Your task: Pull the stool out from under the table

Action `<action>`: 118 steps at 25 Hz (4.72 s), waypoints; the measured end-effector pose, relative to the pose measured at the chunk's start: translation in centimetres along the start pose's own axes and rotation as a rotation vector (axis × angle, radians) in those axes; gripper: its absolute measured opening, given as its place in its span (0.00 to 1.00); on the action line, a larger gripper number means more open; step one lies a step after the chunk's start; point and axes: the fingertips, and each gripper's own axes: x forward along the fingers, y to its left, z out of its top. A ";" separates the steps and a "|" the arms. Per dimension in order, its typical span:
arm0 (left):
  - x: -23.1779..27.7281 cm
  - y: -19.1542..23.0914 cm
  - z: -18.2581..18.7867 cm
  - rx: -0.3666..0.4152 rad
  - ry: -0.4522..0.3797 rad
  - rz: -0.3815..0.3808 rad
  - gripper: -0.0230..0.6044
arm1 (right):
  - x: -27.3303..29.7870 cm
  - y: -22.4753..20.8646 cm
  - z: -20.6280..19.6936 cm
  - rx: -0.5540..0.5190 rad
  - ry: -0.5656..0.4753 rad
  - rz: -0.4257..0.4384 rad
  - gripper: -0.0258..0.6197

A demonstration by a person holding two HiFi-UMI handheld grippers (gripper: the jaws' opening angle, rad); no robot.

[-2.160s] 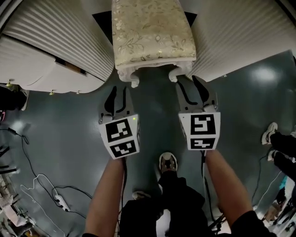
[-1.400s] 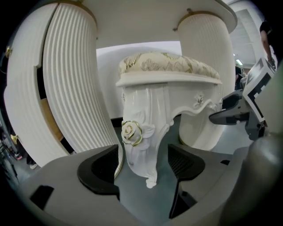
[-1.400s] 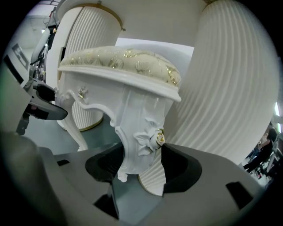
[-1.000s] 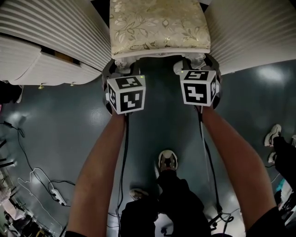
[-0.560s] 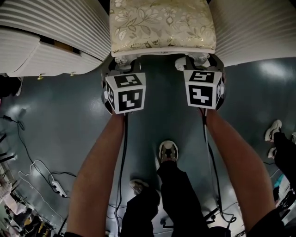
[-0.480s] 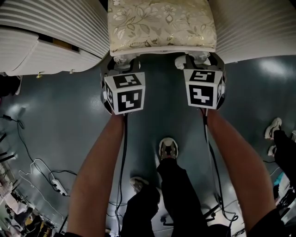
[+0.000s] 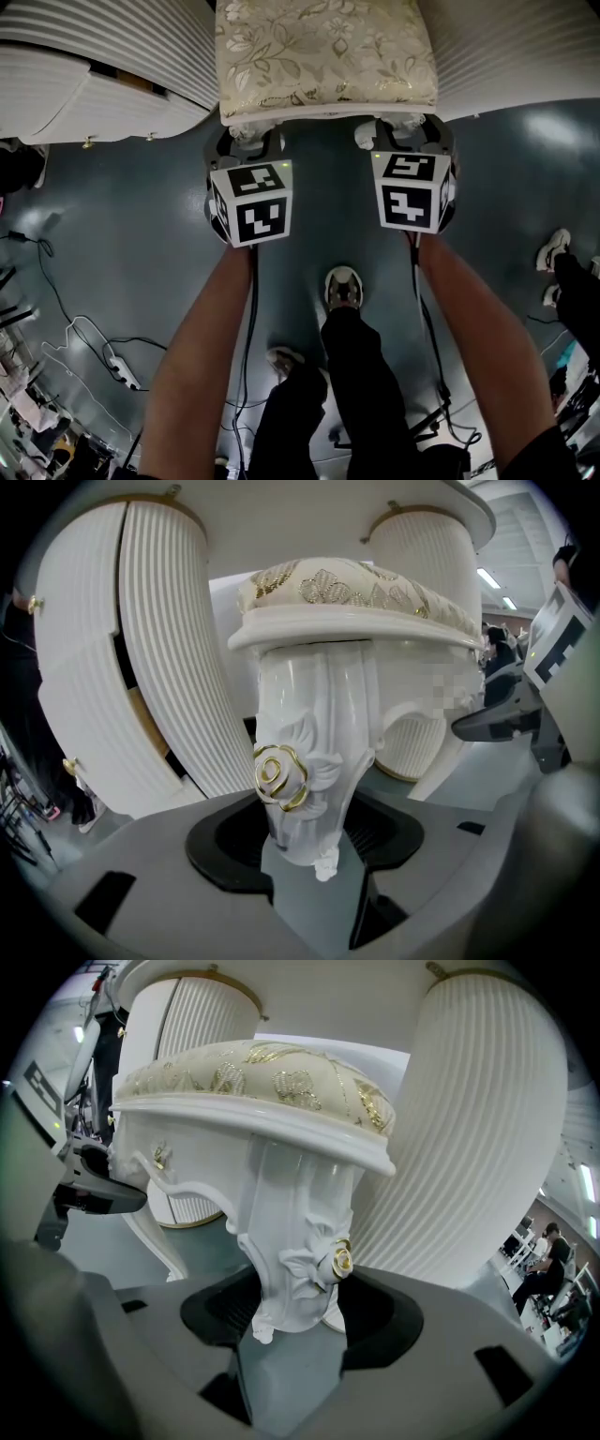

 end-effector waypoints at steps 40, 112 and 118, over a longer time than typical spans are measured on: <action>-0.7 -1.5 -1.1 -0.088 0.166 -0.072 0.43 | -1.3 -0.9 -0.4 -0.019 0.172 0.039 0.40; -1.3 -2.3 -1.4 -0.165 0.341 -0.061 0.43 | -1.4 -1.8 -0.1 -0.068 0.367 0.117 0.40; -1.6 -2.3 -1.6 -0.171 0.404 -0.061 0.43 | -2.6 -2.0 -0.8 -0.028 0.425 0.120 0.40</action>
